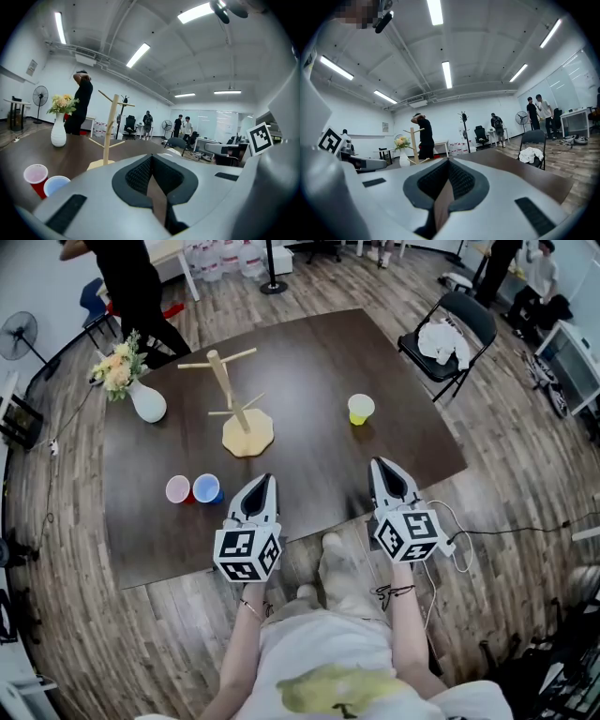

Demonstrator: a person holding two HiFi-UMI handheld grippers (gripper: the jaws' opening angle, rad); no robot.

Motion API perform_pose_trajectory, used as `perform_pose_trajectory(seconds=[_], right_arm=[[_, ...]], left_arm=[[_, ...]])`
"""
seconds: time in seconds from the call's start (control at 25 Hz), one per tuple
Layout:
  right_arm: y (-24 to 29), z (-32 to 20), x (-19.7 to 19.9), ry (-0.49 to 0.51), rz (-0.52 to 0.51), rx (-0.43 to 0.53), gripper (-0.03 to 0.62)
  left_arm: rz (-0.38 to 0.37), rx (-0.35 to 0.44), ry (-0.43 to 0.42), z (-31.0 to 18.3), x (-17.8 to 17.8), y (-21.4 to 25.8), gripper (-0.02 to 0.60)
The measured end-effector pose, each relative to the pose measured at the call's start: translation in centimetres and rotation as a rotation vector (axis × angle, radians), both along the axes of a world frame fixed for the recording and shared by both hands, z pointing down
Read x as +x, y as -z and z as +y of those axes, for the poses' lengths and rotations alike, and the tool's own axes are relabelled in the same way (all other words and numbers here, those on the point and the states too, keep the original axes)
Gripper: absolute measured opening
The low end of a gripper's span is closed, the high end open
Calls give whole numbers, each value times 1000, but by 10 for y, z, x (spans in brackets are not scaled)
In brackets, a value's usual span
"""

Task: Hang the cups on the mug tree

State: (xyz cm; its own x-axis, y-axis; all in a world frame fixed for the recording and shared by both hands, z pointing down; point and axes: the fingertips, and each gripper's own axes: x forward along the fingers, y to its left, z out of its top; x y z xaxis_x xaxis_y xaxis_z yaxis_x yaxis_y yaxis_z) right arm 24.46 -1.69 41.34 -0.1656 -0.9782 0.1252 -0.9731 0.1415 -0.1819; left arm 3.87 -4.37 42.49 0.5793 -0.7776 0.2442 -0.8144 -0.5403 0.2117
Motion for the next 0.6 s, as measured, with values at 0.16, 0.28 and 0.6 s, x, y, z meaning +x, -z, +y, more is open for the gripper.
perform_pose_trajectory(seconds=[0.16, 0.28, 0.6], right_arm=[[-20, -38, 24, 18, -2, -43, 18], [-34, -62, 37, 46, -5, -76, 18], [-66, -105, 66, 127, -17, -135, 19]], left_arm=[[0, -56, 5, -29, 25, -22, 15], [-6, -90, 1, -50, 45, -34, 16], [-24, -158, -8, -90, 96, -60, 17]])
